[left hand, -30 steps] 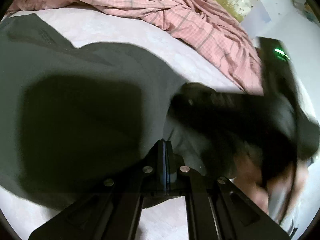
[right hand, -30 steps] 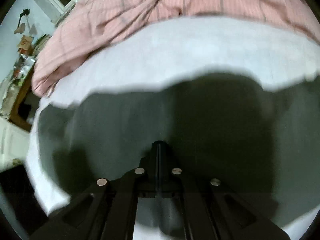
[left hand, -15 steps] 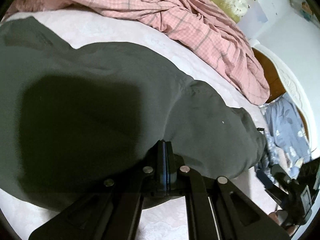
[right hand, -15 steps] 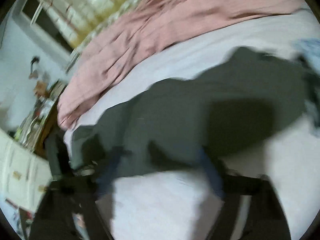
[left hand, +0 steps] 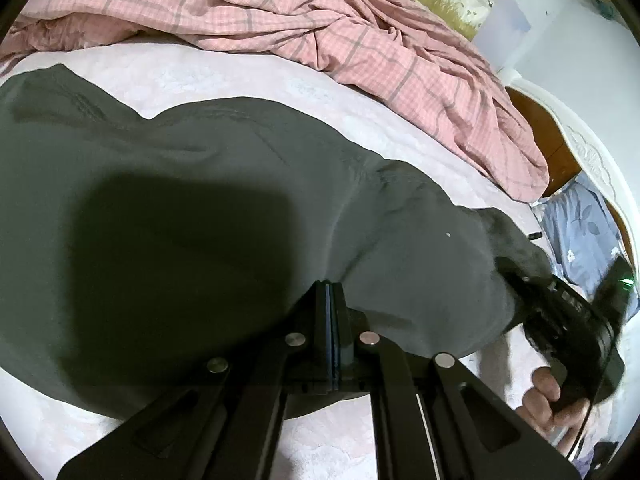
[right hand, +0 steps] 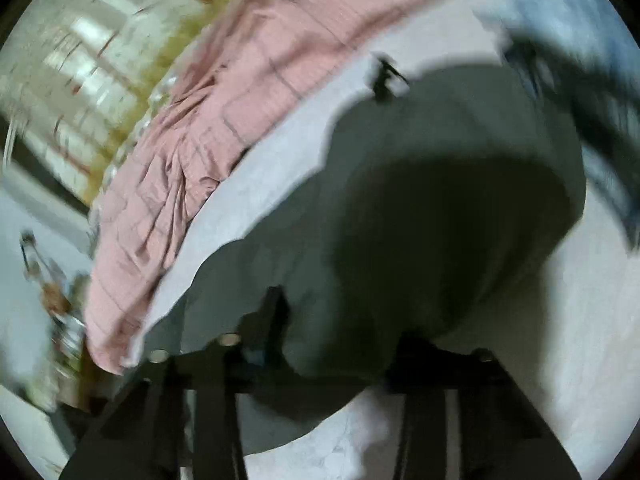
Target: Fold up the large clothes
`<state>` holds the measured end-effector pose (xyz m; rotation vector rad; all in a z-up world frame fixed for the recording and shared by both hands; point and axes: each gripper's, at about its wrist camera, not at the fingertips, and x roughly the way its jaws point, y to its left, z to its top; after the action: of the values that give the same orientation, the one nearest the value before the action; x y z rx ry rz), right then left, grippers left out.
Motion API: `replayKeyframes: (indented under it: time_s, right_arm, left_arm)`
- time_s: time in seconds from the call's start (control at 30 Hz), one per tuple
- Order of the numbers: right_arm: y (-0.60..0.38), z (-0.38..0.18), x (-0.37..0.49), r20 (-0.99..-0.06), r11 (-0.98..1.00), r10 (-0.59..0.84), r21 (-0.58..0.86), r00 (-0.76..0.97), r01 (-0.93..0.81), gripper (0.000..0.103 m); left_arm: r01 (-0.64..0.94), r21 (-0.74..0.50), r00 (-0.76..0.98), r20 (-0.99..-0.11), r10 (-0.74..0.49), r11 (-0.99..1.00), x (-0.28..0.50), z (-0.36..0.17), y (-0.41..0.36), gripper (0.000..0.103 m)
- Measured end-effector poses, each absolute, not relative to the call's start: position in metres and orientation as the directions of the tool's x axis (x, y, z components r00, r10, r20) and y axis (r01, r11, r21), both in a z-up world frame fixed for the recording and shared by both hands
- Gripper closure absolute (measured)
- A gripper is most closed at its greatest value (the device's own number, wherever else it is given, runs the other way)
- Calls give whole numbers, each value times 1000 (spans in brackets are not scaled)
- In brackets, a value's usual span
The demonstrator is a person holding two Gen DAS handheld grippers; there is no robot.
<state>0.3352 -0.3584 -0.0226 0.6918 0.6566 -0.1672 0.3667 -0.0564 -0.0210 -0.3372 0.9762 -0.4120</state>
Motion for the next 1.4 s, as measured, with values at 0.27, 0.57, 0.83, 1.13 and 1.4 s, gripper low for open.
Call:
replayKeyframes:
  time_s: [0.27,0.57,0.83,1.13,1.4]
  right_arm:
    - [-272,72,307,-443,955,-17,258,896,145,79]
    - [-120,125,309,-369,992,122,35,921,-118,79]
    - [-4,70,320,-457,965,229,-9,860,-262,78]
    - [80,5,323,-495,897,180,-271,850,-348,72]
    - [52,11,310,-556,893,302,-119,774,-434,35]
  left_arm:
    - [177,-472,487,-721,-493,864,367,-13,-49,99]
    - [93,-504,731,-551,-402,859,332,85,82,84]
    - [-130,-597,840,-491,-232,792,304,97,198,83]
    - [-101,-575,832,-497,-248,812,310,90,205,49]
    - [71,-566,878,-356,-321,822,288,115,187,19]
